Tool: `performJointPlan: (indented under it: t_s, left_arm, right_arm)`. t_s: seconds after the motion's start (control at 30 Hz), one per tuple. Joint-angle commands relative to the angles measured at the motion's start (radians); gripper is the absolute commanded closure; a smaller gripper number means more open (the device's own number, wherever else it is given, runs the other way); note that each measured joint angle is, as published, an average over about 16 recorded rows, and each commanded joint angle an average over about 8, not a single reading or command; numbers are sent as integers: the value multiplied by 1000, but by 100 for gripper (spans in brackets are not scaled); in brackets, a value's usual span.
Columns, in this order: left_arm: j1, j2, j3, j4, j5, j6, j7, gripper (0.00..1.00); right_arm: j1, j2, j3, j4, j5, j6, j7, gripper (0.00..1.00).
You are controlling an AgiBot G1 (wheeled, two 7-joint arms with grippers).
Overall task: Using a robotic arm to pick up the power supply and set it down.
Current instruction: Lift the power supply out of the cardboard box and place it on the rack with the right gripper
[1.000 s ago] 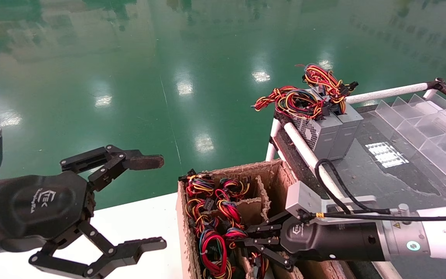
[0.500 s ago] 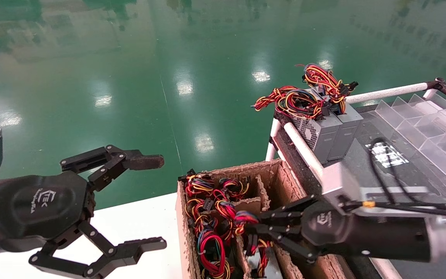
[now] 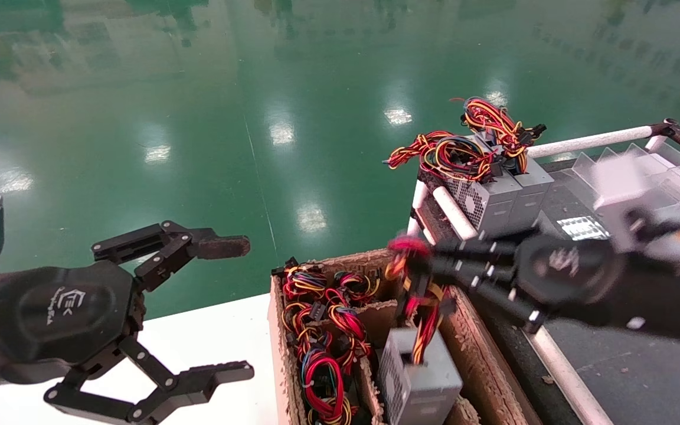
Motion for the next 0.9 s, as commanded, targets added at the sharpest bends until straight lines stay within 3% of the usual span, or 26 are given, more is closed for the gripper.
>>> performJointPlan:
  t_s: [0.03,0.43,0.9]
  left_arm:
    - [0,0,0,0,0,0,0,0]
    - [0,0,0,0,0,0,0,0]
    - [0,0,0,0,0,0,0,0]
  right_arm:
    - [11,7,14,-3,18,1,1,100]
    - [148,14,69,-113,58,-12,-39,100]
    - [272,43,70,-321,-10,-30,-123,100]
